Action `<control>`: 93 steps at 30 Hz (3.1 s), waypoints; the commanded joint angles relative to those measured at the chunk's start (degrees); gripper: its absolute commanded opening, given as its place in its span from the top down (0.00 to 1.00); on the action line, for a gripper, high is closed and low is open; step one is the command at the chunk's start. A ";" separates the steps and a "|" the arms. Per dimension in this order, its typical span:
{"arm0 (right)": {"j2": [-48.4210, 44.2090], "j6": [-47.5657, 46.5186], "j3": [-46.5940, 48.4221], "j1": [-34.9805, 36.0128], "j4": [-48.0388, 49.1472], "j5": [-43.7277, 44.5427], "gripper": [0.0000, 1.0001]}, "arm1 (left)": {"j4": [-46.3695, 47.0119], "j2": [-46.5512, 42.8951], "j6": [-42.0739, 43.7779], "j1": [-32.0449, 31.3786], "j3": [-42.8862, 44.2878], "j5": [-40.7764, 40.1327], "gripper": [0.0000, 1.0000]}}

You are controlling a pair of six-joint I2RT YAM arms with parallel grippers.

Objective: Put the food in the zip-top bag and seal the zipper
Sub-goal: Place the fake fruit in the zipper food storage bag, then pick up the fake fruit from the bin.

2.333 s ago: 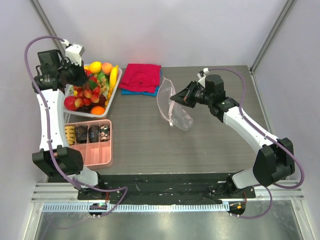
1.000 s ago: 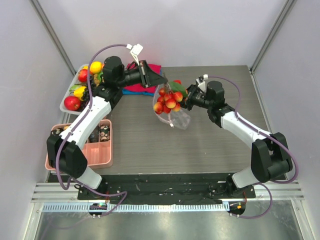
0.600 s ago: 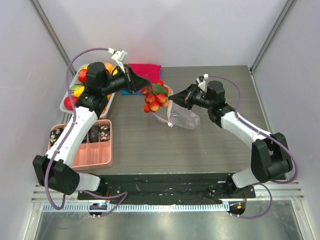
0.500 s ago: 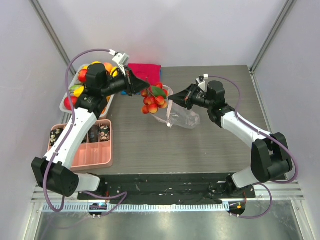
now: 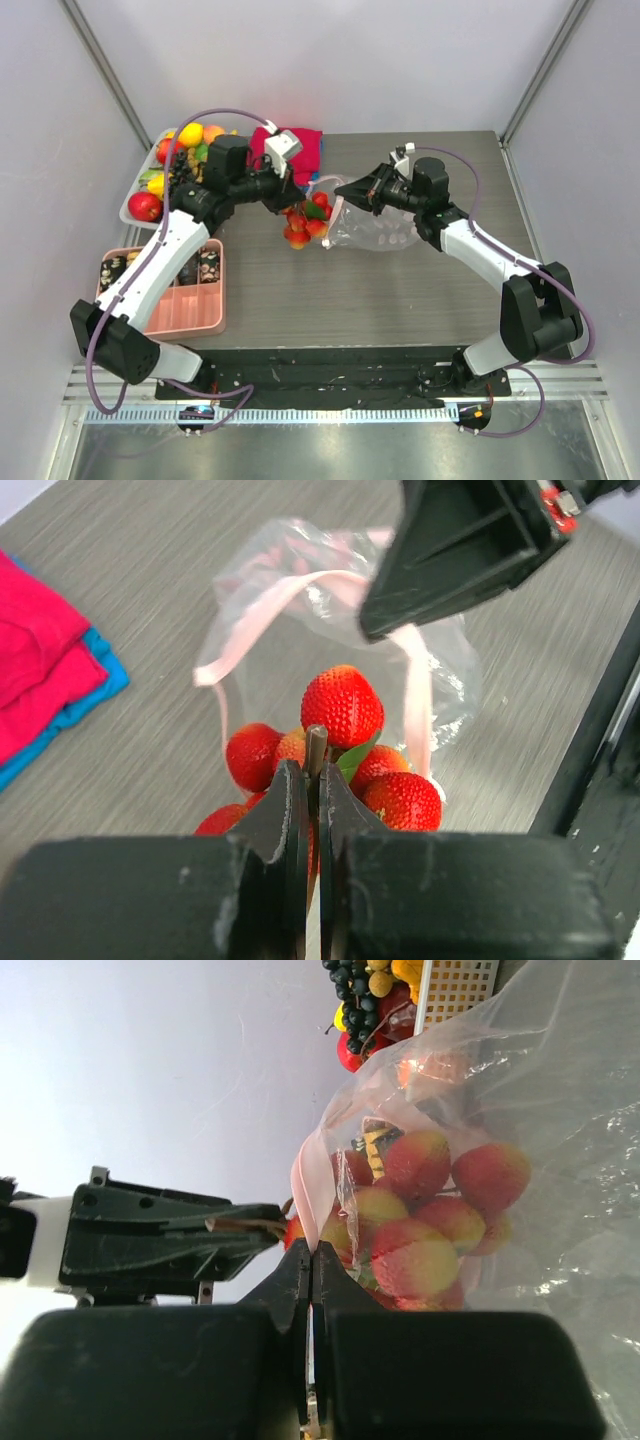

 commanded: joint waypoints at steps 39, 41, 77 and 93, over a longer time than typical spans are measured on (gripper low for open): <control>-3.25 -10.04 1.27 6.42 6.71 -5.12 0.99 | -4.49 8.43 -45.95 -1.17 14.02 -17.88 1.00; -2.55 -5.98 0.47 7.30 12.50 -4.50 0.99 | -4.83 7.99 -48.60 -1.35 14.19 -21.96 1.00; 0.09 -16.19 8.27 4.23 -2.83 0.50 0.99 | -13.53 -4.58 -16.10 7.24 18.84 -13.29 0.03; 0.01 -21.86 14.44 5.46 -8.83 1.65 0.99 | -26.46 21.43 2.01 32.48 34.48 -17.93 0.10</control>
